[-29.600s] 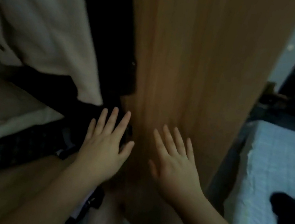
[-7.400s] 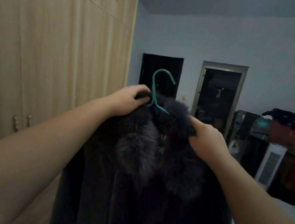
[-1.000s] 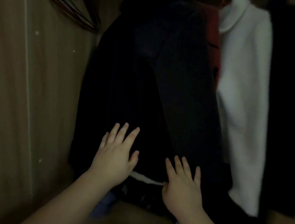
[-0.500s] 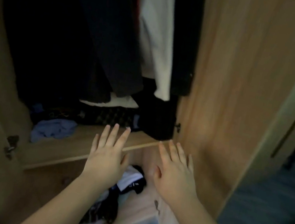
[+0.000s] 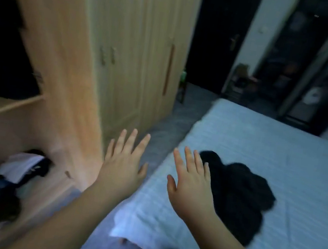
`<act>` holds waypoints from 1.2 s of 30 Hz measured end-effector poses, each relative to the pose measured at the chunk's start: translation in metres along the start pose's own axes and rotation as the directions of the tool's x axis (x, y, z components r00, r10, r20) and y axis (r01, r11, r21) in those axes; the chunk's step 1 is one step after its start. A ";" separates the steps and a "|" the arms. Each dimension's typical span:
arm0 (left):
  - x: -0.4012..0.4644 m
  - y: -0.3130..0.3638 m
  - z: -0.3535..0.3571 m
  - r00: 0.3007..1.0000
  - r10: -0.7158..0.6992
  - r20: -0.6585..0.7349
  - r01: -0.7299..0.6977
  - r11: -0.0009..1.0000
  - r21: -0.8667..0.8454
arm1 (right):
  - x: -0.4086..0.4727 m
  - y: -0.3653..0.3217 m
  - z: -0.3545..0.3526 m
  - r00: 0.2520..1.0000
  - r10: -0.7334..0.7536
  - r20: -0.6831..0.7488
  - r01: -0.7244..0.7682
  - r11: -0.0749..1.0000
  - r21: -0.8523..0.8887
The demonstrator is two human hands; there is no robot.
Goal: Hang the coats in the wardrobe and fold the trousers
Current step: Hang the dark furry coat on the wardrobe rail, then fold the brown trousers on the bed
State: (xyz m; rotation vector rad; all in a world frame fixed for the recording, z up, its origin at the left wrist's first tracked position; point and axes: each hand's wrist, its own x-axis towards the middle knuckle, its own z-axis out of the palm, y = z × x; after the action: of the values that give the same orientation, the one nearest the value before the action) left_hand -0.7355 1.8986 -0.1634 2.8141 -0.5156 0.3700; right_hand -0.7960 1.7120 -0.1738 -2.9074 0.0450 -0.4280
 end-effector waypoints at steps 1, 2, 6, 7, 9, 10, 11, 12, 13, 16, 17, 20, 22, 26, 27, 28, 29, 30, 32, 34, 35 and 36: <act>-0.002 0.033 0.013 0.998 0.050 0.023 -0.050 0.998 -0.023 | -0.020 0.031 -0.008 0.999 0.046 0.005 -0.046 0.999 -0.021; -0.006 0.064 0.025 0.994 0.098 0.053 -0.095 0.994 -0.049 | -0.039 0.059 -0.016 0.996 0.088 0.010 -0.087 0.995 -0.038; -0.022 0.154 0.061 0.966 0.218 0.141 -0.199 0.970 -0.138 | -0.106 0.143 -0.037 0.969 0.245 0.046 -0.242 0.968 -0.063; -0.025 0.168 0.070 0.960 0.233 0.152 -0.210 0.965 -0.157 | -0.119 0.157 -0.039 0.962 0.272 0.039 -0.269 0.961 -0.058; -0.028 0.189 0.088 0.950 0.258 0.178 -0.227 0.958 -0.178 | -0.140 0.180 -0.038 0.945 0.326 0.036 -0.324 0.945 -0.051; -0.029 0.197 0.096 0.943 0.271 0.192 -0.238 0.955 -0.179 | -0.148 0.189 -0.035 0.935 0.351 0.051 -0.348 0.936 -0.052; -0.030 0.203 0.105 0.936 0.284 0.206 -0.249 0.952 -0.180 | -0.157 0.197 -0.031 0.925 0.374 0.065 -0.371 0.927 -0.052; -0.031 0.209 0.113 0.929 0.297 0.222 -0.259 0.948 -0.184 | -0.164 0.204 -0.027 0.915 0.398 0.072 -0.396 0.917 -0.044; -0.030 0.214 0.120 0.921 0.307 0.241 -0.266 0.945 -0.188 | -0.170 0.210 -0.023 0.902 0.425 0.077 -0.424 0.905 -0.027; -0.020 0.231 0.143 0.896 0.333 0.294 -0.286 0.939 -0.193 | -0.180 0.228 -0.010 0.867 0.484 0.119 -0.486 0.874 -0.011; -0.015 0.237 0.151 0.889 0.341 0.307 -0.291 0.936 -0.197 | -0.182 0.235 -0.004 0.855 0.499 0.141 -0.503 0.864 -0.012; 0.001 0.253 0.176 0.879 0.340 0.335 -0.264 0.931 -0.253 | -0.177 0.259 0.013 0.818 0.537 0.209 -0.547 0.837 -0.006; 0.017 0.258 0.196 0.870 0.335 0.362 -0.241 0.929 -0.282 | -0.163 0.275 0.027 0.800 0.550 0.241 -0.564 0.826 -0.013; 0.059 0.255 0.241 0.836 0.327 0.440 -0.228 0.937 -0.264 | -0.108 0.301 0.064 0.783 0.549 0.293 -0.575 0.818 0.002; 0.073 0.253 0.251 0.828 0.327 0.455 -0.228 0.938 -0.260 | -0.090 0.308 0.073 0.778 0.548 0.307 -0.580 0.815 0.015; 0.087 0.252 0.261 0.822 0.330 0.465 -0.231 0.938 -0.257 | -0.073 0.315 0.082 0.776 0.548 0.312 -0.583 0.812 0.024; 0.101 0.251 0.270 0.815 0.334 0.473 -0.235 0.937 -0.258 | -0.056 0.324 0.090 0.775 0.551 0.310 -0.587 0.809 0.029; 0.116 0.250 0.280 0.808 0.340 0.481 -0.239 0.936 -0.260 | -0.039 0.334 0.098 0.768 0.561 0.309 -0.598 0.801 0.033; 0.143 0.252 0.299 0.797 0.352 0.492 -0.255 0.933 -0.254 | -0.013 0.355 0.112 0.746 0.595 0.300 -0.632 0.774 0.035; 0.170 0.260 0.318 0.783 0.367 0.502 -0.267 0.927 -0.262 | 0.006 0.377 0.122 0.718 0.631 0.292 -0.667 0.744 0.033; 0.181 0.266 0.327 0.778 0.373 0.506 -0.266 0.925 -0.273 | 0.013 0.388 0.125 0.703 0.651 0.286 -0.686 0.727 0.031; 0.193 0.277 0.339 0.773 0.379 0.509 -0.262 0.921 -0.287 | 0.017 0.403 0.130 0.685 0.674 0.278 -0.708 0.706 0.031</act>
State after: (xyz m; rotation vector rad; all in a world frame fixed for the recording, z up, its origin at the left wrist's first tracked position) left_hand -0.5962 1.4892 -0.3678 2.5934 -1.0997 -0.4547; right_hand -0.7419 1.3422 -0.3731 -2.5108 1.0057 0.0730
